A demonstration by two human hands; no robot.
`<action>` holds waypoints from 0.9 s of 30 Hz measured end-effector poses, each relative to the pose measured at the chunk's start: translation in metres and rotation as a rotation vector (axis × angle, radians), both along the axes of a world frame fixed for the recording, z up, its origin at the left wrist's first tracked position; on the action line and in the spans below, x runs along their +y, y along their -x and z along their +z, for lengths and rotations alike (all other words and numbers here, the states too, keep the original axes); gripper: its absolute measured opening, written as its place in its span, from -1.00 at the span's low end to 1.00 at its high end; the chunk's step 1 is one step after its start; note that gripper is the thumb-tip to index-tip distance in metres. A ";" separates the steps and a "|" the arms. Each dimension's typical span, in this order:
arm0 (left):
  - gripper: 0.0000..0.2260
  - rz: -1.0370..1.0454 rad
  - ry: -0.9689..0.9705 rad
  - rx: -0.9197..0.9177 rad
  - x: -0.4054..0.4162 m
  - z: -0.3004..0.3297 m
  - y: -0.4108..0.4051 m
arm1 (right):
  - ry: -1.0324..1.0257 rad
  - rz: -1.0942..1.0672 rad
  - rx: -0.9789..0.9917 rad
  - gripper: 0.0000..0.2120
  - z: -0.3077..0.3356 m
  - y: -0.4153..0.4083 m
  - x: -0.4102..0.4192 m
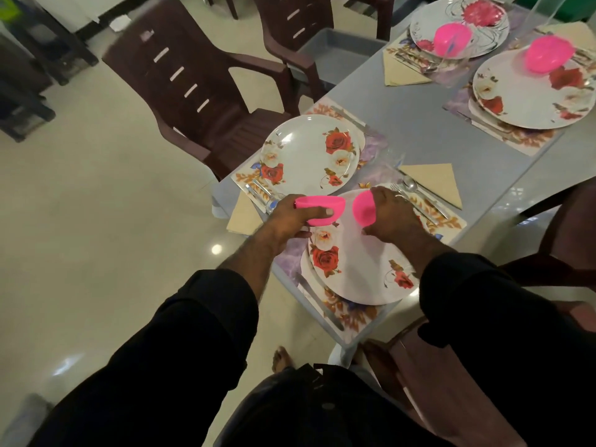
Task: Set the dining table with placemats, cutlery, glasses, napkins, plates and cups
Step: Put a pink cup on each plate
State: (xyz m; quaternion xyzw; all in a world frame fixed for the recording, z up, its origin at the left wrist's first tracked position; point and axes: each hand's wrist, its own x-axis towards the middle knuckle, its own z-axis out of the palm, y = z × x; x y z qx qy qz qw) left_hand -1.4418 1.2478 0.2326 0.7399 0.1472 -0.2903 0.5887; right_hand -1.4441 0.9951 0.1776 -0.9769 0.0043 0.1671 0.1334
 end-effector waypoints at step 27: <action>-0.32 0.067 -0.004 -0.085 0.017 0.020 -0.024 | 0.304 0.250 0.030 0.07 0.017 -0.036 -0.011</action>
